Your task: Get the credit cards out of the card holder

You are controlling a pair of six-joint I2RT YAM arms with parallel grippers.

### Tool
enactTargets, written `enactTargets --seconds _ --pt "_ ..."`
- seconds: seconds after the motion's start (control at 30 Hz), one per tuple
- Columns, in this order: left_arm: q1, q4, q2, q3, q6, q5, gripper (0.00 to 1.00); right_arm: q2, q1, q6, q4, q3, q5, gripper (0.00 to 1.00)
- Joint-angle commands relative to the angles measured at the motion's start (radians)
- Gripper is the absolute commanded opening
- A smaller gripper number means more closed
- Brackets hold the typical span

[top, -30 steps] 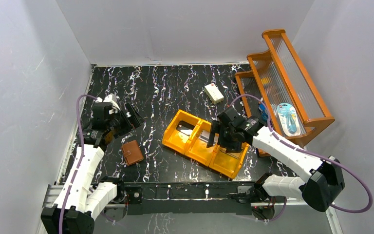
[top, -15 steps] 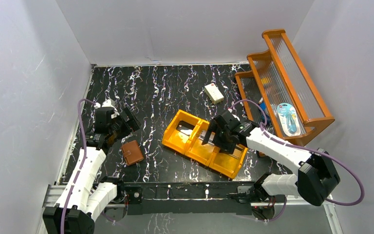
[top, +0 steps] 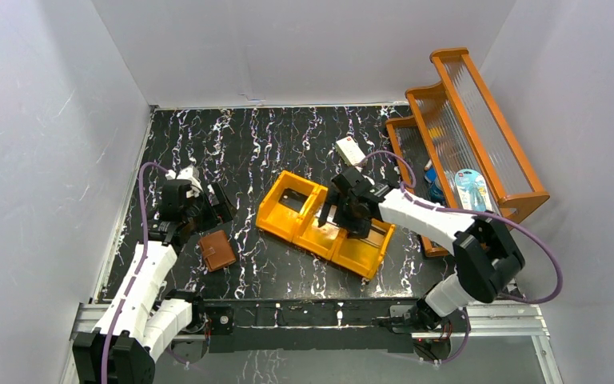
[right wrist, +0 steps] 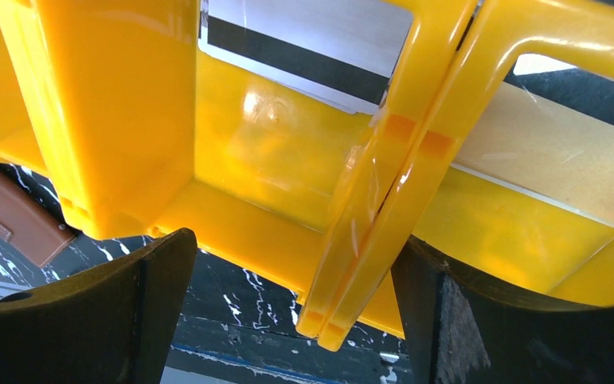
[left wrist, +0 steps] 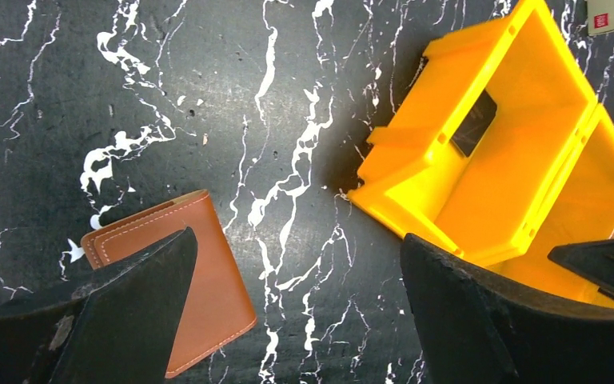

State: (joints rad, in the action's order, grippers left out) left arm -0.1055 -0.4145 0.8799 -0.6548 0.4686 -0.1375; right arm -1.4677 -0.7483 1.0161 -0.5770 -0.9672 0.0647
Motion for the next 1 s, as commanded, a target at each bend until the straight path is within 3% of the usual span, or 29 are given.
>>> enactTargets --seconds 0.0,0.6,0.8,0.97 --pt "0.007 -0.018 0.001 -0.03 -0.024 0.047 0.98 -0.074 0.002 -0.071 0.059 -0.124 0.005 0.98" --pt "0.007 -0.024 0.034 -0.036 -0.031 0.033 0.98 -0.527 0.035 -0.525 -0.196 -0.691 0.044 0.98" --pt "0.007 -0.024 0.037 -0.034 -0.03 0.032 0.98 -0.533 0.034 -0.578 -0.311 -0.788 0.27 0.98" --pt "0.007 -0.024 0.046 -0.038 -0.03 0.027 0.98 -0.458 0.03 -0.516 -0.327 -0.811 0.236 0.98"
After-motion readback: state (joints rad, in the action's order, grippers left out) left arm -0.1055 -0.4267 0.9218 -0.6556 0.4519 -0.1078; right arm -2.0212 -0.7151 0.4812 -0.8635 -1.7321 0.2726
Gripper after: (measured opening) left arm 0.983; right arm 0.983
